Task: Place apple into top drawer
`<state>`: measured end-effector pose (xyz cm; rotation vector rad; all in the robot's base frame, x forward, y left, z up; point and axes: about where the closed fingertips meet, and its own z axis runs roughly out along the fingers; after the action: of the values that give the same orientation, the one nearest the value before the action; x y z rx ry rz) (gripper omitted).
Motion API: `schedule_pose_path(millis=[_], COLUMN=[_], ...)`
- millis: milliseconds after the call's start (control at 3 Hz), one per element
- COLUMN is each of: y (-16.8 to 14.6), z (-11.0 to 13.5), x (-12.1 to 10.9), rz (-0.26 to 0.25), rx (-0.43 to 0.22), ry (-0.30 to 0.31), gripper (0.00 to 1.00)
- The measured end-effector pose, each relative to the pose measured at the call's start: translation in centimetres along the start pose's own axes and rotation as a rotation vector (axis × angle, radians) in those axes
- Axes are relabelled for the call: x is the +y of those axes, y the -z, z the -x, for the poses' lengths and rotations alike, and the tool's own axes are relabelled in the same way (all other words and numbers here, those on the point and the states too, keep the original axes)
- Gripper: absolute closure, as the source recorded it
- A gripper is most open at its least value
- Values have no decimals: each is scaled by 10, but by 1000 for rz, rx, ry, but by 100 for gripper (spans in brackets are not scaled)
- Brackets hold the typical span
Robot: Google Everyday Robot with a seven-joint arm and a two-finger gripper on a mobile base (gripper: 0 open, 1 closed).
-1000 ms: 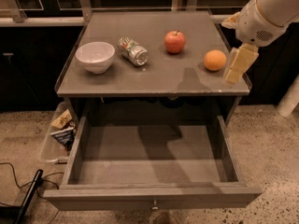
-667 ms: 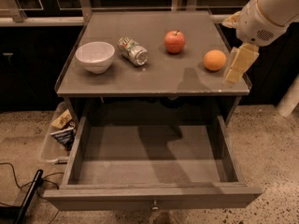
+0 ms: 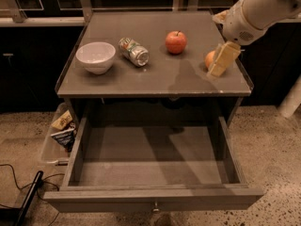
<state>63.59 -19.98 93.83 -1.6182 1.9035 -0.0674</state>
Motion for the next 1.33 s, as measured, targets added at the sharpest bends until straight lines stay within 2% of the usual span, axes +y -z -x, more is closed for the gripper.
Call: schedule_pose_path(millis=[333,667,1000,1333], y=[-28,-50,-71,-91], z=[8,15,19,21], x=[-34,-59,-74,-83], rz=[-39,-36,4,18], rx=[-86,-168,-259,-352], ry=[-22,-46,-89,-162], gripper=[0,0,0,0])
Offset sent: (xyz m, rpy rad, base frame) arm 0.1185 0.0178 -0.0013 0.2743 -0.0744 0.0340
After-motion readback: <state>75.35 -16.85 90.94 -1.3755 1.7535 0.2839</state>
